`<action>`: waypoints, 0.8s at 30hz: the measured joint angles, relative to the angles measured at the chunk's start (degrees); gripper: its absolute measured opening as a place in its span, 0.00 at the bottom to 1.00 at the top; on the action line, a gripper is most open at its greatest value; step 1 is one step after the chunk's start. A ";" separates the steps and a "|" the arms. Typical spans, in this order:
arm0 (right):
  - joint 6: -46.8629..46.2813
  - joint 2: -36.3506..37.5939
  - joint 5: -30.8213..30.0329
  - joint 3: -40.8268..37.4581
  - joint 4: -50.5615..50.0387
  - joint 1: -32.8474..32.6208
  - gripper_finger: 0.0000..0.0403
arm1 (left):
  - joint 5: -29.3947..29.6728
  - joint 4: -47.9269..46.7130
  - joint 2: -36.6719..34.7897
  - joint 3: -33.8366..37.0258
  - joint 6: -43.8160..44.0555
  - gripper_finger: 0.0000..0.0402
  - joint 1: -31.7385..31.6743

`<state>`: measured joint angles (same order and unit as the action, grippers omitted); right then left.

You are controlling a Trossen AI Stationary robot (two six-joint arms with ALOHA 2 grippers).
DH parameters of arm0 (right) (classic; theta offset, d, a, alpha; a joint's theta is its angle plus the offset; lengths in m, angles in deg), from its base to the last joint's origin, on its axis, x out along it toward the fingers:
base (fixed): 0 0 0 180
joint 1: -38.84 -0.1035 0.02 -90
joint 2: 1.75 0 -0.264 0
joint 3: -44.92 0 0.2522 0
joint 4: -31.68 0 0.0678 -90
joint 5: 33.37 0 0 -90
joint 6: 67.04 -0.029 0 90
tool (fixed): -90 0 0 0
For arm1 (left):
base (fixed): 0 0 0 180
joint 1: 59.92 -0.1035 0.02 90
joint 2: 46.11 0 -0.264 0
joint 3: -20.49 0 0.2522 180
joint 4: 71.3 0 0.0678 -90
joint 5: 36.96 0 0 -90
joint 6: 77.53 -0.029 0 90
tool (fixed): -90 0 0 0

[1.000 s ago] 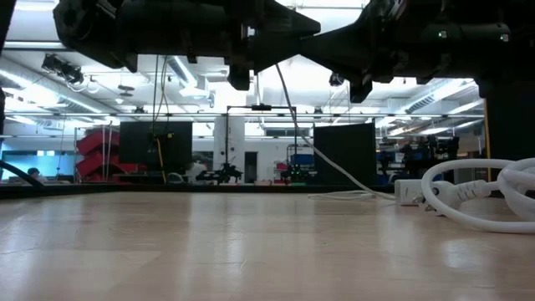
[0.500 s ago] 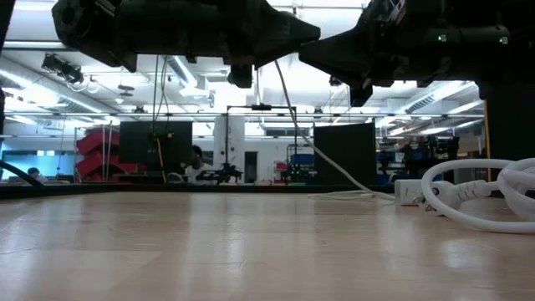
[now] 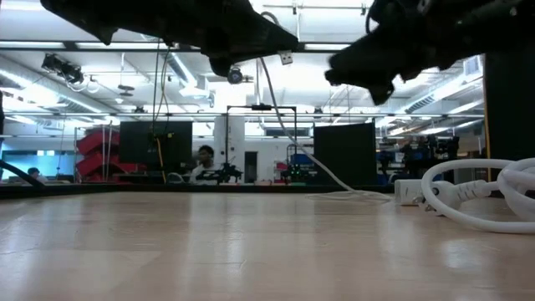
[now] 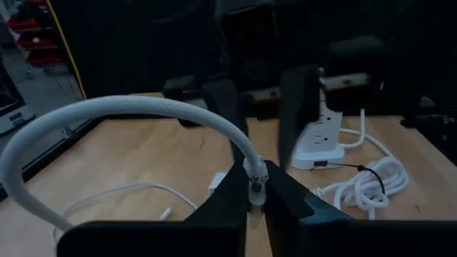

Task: Insert USB
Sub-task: Insert the USB cable into the charger adapter

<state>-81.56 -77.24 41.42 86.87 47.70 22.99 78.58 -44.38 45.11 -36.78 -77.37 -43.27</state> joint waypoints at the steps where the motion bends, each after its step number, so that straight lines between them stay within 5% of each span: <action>1: -1.37 2.19 -0.39 0.00 -5.73 0.84 0.29 | -0.01 -0.01 0.00 0.00 0.02 0.01 0.01; 7: -10.89 8.18 0.46 -0.01 -32.45 8.21 0.31 | -0.07 0.01 0.00 0.00 0.02 0.02 0.02; 13: -8.33 6.57 6.23 1.83 -42.71 13.51 0.34 | -0.18 -0.05 0.00 0.00 0.00 0.02 0.01; 24: -3.35 1.35 9.36 7.76 -48.26 12.84 0.52 | -0.28 -2.13 0.00 -0.02 0.02 0.02 -0.06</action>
<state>-84.92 -75.89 50.77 94.63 -0.55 35.82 78.30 -46.51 45.11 -36.80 -77.35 -43.32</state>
